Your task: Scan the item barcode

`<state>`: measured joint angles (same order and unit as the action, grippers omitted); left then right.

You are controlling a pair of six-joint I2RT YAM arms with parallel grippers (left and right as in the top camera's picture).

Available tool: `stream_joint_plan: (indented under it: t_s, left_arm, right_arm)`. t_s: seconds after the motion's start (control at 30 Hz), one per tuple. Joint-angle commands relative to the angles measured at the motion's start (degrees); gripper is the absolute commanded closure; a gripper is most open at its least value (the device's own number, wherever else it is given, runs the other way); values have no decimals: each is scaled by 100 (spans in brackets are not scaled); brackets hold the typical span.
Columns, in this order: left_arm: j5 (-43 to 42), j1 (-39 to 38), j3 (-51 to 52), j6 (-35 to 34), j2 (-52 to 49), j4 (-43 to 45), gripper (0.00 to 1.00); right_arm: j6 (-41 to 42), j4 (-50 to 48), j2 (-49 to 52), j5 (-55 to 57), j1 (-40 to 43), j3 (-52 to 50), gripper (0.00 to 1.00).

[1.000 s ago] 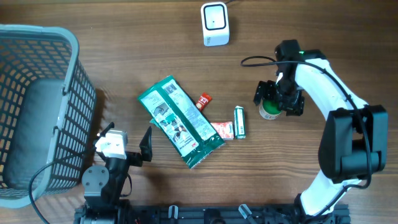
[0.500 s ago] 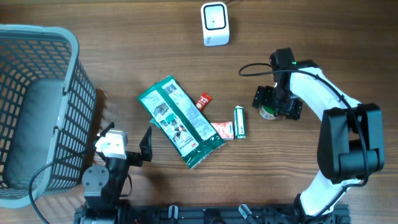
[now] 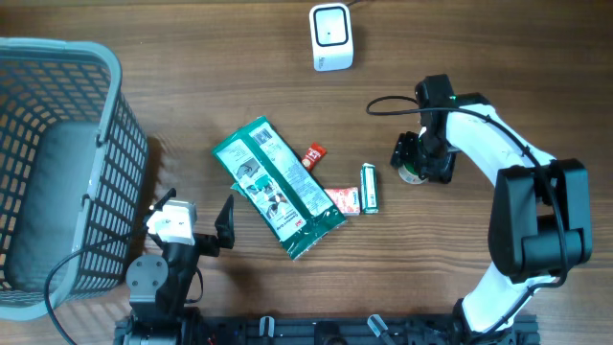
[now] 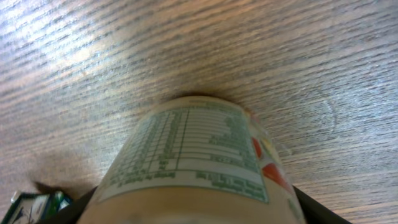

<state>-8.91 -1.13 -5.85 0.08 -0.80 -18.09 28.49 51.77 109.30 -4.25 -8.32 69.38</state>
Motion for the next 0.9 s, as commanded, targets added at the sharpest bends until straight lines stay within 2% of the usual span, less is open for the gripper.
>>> stream_joint_plan:
  t_s: [0.0,0.17,0.4,0.53,0.67,0.87]
  left_arm:
    - [-50,-15,24,-57,24,-2,0]
    - [-48,-15,24,-55,24,-2,0]
    - [-50,-15,24,-57,24,-2,0]
    - [-50,-15,24,-55,24,-2,0]
    - [-48,-15,24,-55,22,-2,0]
    - [-50,-15,24,-55,22,-2,0]
  right_arm:
    - [-7,310,109,-225,-9,35,33]
    - [-13,1051,107,-664,-9,496,34]
    - [-1110,1657,107,-2791,-9,831,37]
    - [-1506,2208,107,-2929,-9,831,37]
    - [-1561,2544,107,-2955,-11,831,37]
    - [-1954,2909,107,-4089,-232,831,41]
